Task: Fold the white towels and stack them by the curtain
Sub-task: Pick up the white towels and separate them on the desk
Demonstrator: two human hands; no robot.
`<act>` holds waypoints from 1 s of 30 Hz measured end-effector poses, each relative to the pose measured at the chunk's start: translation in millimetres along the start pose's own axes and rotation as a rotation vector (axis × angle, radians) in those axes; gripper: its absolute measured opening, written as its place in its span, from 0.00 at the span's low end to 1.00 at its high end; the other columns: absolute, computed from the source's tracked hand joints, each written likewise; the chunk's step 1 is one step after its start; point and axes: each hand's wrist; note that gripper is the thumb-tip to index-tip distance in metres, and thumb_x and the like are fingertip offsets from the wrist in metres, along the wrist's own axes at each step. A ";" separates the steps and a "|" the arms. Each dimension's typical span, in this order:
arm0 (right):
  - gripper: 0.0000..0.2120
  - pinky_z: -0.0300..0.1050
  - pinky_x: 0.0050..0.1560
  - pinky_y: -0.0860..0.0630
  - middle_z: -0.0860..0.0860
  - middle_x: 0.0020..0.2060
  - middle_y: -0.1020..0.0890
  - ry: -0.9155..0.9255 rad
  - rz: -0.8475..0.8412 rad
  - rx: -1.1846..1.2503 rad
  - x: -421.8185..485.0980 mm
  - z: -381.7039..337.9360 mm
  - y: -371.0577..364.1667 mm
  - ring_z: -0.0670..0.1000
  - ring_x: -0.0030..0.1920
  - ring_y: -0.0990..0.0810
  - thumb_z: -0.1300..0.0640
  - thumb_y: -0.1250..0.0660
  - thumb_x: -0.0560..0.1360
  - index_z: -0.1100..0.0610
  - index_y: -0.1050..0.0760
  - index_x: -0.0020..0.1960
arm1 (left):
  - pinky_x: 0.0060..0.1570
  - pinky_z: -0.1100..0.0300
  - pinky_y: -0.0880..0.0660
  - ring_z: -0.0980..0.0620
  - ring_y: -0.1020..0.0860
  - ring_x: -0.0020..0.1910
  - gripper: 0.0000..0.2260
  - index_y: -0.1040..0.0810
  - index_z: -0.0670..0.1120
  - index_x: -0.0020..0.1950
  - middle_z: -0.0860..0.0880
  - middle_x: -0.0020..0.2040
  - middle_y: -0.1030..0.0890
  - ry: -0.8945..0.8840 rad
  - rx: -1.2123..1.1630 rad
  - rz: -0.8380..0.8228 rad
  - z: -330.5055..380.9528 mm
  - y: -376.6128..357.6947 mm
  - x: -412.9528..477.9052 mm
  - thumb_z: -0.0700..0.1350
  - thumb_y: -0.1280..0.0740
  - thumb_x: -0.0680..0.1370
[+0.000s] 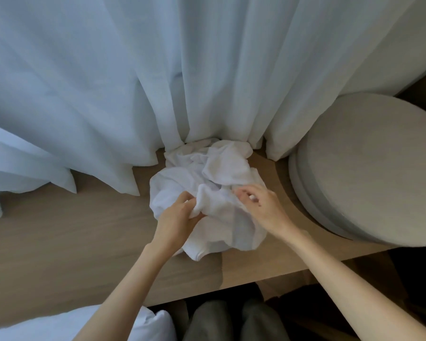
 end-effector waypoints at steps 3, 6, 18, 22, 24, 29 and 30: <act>0.14 0.44 0.58 0.30 0.51 0.62 0.27 -0.126 0.135 -0.168 31.0 22.1 -13.4 0.52 0.62 0.29 0.55 0.40 0.80 0.54 0.27 0.65 | 0.30 0.71 0.40 0.58 0.29 0.43 0.11 0.25 0.47 0.56 0.56 0.55 0.28 0.100 0.000 -0.001 -17.0 -13.2 5.3 0.52 0.39 0.80; 0.17 0.49 0.56 0.29 0.54 0.65 0.31 -0.262 0.151 -0.266 55.6 42.9 -32.3 0.56 0.62 0.30 0.56 0.39 0.79 0.55 0.32 0.67 | 0.33 0.72 0.39 0.57 0.29 0.47 0.16 0.30 0.51 0.64 0.57 0.54 0.32 0.209 -0.169 0.081 -25.7 -21.2 14.2 0.52 0.35 0.78; 0.06 0.40 0.36 0.35 0.52 0.42 0.26 -0.216 0.329 -0.195 72.0 46.6 -33.2 0.49 0.40 0.29 0.58 0.42 0.81 0.58 0.31 0.45 | 0.43 0.77 0.34 0.69 0.29 0.47 0.02 0.25 0.48 0.51 0.51 0.46 0.27 0.095 -0.405 0.267 -11.6 -12.6 40.2 0.45 0.37 0.80; 0.06 0.42 0.40 0.34 0.53 0.42 0.27 -0.096 0.482 -0.114 57.6 4.1 6.8 0.51 0.42 0.29 0.60 0.44 0.81 0.59 0.33 0.46 | 0.43 0.73 0.32 0.63 0.26 0.46 0.02 0.27 0.53 0.50 0.53 0.47 0.24 0.027 -0.530 0.231 23.6 9.9 55.5 0.47 0.39 0.81; 0.05 0.39 0.40 0.39 0.52 0.44 0.29 -0.048 0.562 -0.092 47.6 -16.4 32.1 0.50 0.42 0.31 0.61 0.44 0.81 0.58 0.33 0.47 | 0.39 0.66 0.31 0.57 0.24 0.44 0.02 0.28 0.56 0.49 0.58 0.45 0.23 0.017 -0.607 0.208 50.2 24.9 67.1 0.48 0.39 0.81; 0.05 0.45 0.35 0.37 0.50 0.37 0.28 0.051 0.751 -0.041 22.3 -64.0 110.4 0.50 0.35 0.30 0.57 0.46 0.82 0.55 0.36 0.48 | 0.37 0.66 0.29 0.57 0.23 0.39 0.03 0.28 0.57 0.47 0.58 0.39 0.23 -0.078 -0.768 0.208 128.9 68.3 95.0 0.49 0.38 0.80; 0.05 0.45 0.34 0.35 0.48 0.36 0.28 0.075 0.793 -0.048 16.2 -71.9 127.1 0.48 0.34 0.30 0.56 0.47 0.83 0.55 0.35 0.48 | 0.36 0.68 0.30 0.59 0.24 0.38 0.03 0.28 0.57 0.47 0.58 0.37 0.23 -0.105 -0.800 0.203 146.0 77.3 99.9 0.49 0.38 0.80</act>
Point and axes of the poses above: each hand's wrist, its own x-axis towards the middle knuckle, its own y-axis out of the back of the hand, z = x × y
